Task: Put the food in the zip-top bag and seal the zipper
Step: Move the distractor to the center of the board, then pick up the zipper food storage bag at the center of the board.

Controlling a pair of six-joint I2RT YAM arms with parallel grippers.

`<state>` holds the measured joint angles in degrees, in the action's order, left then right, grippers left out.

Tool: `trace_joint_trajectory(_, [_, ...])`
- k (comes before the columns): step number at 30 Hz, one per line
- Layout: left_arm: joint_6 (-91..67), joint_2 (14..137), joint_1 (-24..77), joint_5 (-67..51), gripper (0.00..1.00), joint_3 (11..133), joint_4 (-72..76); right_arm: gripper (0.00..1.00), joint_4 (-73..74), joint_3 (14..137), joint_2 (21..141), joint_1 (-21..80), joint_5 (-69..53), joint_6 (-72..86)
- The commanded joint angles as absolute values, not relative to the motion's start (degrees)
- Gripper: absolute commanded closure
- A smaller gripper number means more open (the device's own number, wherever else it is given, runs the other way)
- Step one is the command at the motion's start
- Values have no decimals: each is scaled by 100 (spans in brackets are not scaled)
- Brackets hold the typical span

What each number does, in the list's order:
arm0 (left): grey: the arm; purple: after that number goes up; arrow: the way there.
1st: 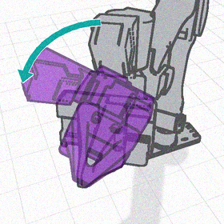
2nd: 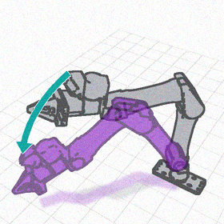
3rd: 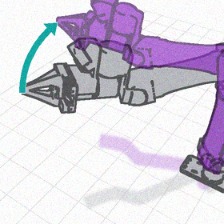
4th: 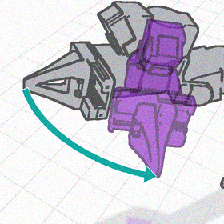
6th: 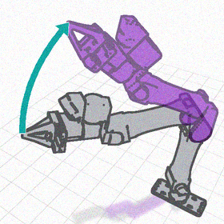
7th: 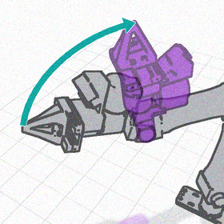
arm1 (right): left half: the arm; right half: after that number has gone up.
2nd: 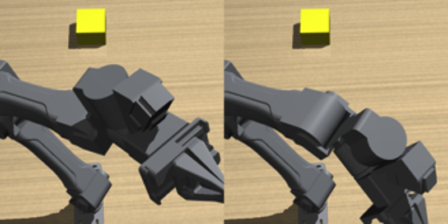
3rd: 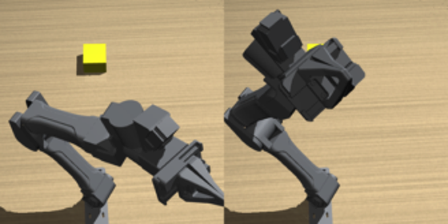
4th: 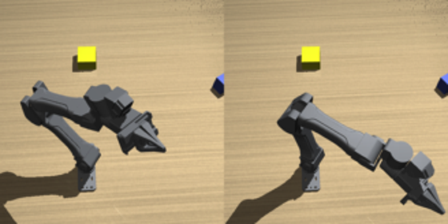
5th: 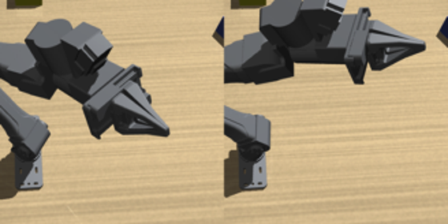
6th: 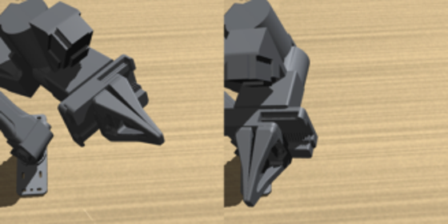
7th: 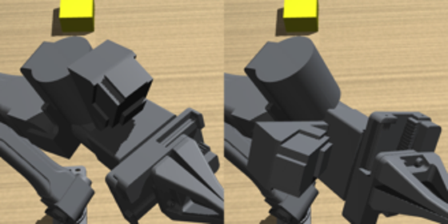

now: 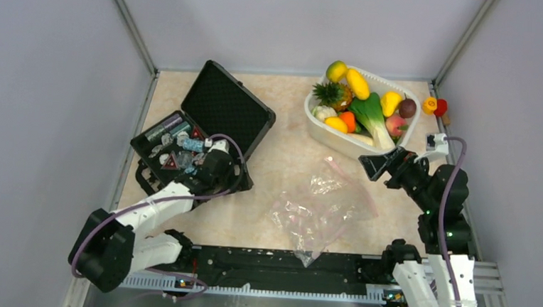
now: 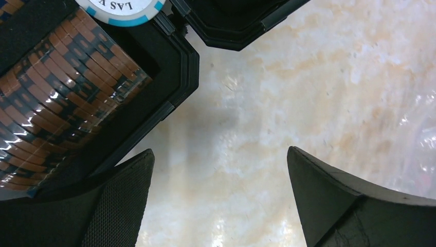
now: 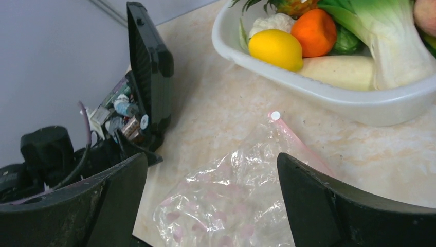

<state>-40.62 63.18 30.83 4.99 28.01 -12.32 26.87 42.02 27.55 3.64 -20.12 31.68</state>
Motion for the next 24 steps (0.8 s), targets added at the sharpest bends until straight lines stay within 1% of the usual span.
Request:
trace_joint_trajectory(1, [-3166, 6737, 2491, 843, 1, 3198, -939, 8, 2854, 4588, 2789, 406, -2603, 2767])
trace_joint_trajectory(3, [-3047, 6853, 2461, 524, 1, 3408, -1087, 10, 3222, 4658, 2802, 410, -2547, 2639])
trace_joint_trajectory(4, [-2987, 6873, 2466, 322, 1, 3493, -1109, 15, 3447, 4674, 2808, 405, -2471, 2617])
trace_joint_trajectory(6, [-2787, 6812, 2482, -529, 1, 3532, -1030, 22, 3858, 4657, 2797, 406, -2375, 2619])
trace_joint_trajectory(8, [-2604, 6580, 2516, -1171, 1, 3451, -855, 23, 4183, 4533, 2774, 411, -2194, 2704])
trace_joint_trajectory(11, [-2398, 6017, 2615, -1811, 1, 3310, -699, 24, 4495, 4100, 2807, 406, -1721, 2906])
trace_joint_trajectory(14, [-2290, 5601, 2665, -2216, 1, 3232, -719, 32, 4312, 3788, 2981, 407, -1555, 3234])
trace_joint_trajectory(17, [-2209, 5548, 2717, -2584, 1, 3232, -752, 33, 4005, 3638, 3130, 407, -1169, 3733])
trace_joint_trajectory(20, [-2267, 5720, 2989, -2791, 1, 3208, -523, 31, 3236, 2918, 3126, 410, -743, 4204])
trace_joint_trajectory(24, [-2308, 6213, 3813, -2293, 1, 3419, -507, 33, 2709, 2139, 3127, 406, 269, 4912])
